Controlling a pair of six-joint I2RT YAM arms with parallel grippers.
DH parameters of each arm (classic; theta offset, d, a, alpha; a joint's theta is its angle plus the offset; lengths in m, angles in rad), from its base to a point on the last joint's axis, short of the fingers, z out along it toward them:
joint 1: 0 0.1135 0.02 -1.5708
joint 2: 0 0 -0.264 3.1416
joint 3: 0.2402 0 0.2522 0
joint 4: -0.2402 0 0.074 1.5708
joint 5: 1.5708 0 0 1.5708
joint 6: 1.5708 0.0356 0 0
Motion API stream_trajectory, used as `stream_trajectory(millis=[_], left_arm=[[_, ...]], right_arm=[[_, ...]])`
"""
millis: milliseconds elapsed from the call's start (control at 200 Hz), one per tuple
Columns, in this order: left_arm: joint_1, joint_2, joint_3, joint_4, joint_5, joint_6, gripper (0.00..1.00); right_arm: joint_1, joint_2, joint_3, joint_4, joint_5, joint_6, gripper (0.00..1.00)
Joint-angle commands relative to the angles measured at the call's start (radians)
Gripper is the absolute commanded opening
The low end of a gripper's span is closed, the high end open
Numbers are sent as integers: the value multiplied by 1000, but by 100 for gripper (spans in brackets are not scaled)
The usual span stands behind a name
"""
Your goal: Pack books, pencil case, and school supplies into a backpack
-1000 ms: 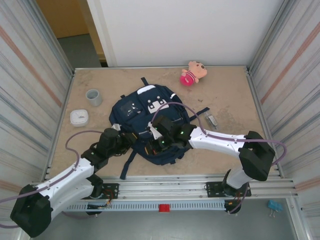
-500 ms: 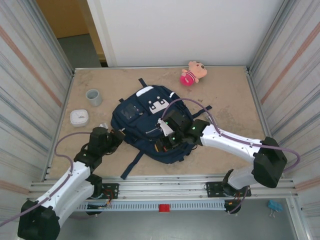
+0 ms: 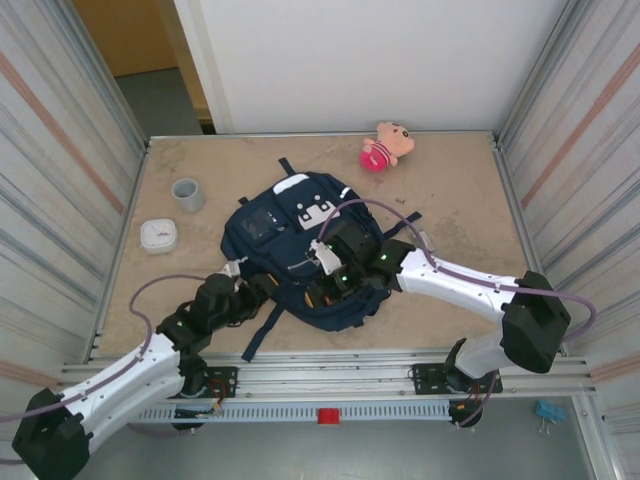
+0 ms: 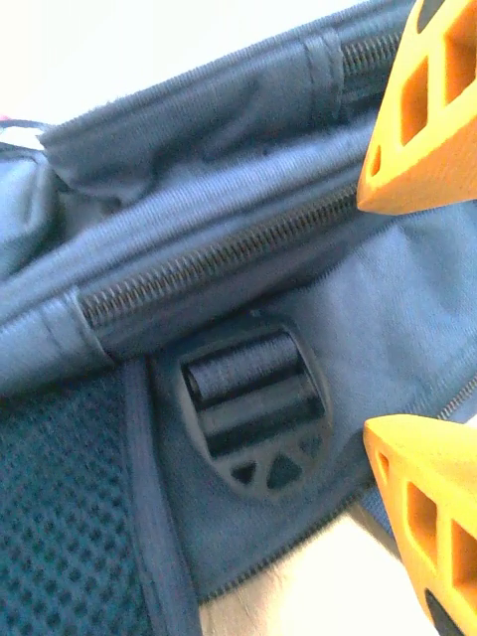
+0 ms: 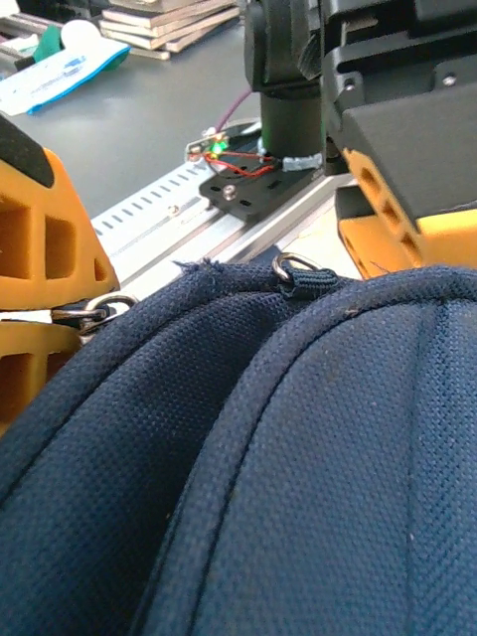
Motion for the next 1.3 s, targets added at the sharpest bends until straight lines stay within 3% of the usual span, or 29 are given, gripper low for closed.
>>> stream_trajectory(millis=[0,346,626,757,1152,1248,1298], left_arm=[[-8,23,37,119,-38,-18,57],[-38,79,39,228,-38,-30,56],[-40,-164,28,-21,-107,-51,57],[-40,-219,18,-35,-120,-67,57],[-40,35,21,215,-54,-91,52],[-40,90,33,244,-57,-88,45],[-40,113,30,254,-62,-93,35]], right_arm=[[22,5,40,58,-54,1,0],[26,16,41,82,-59,14,0],[12,14,36,101,-53,24,0],[15,22,35,119,-65,33,0],[44,39,58,131,-76,40,0],[44,35,58,132,-79,40,0],[43,32,60,131,-84,39,0]])
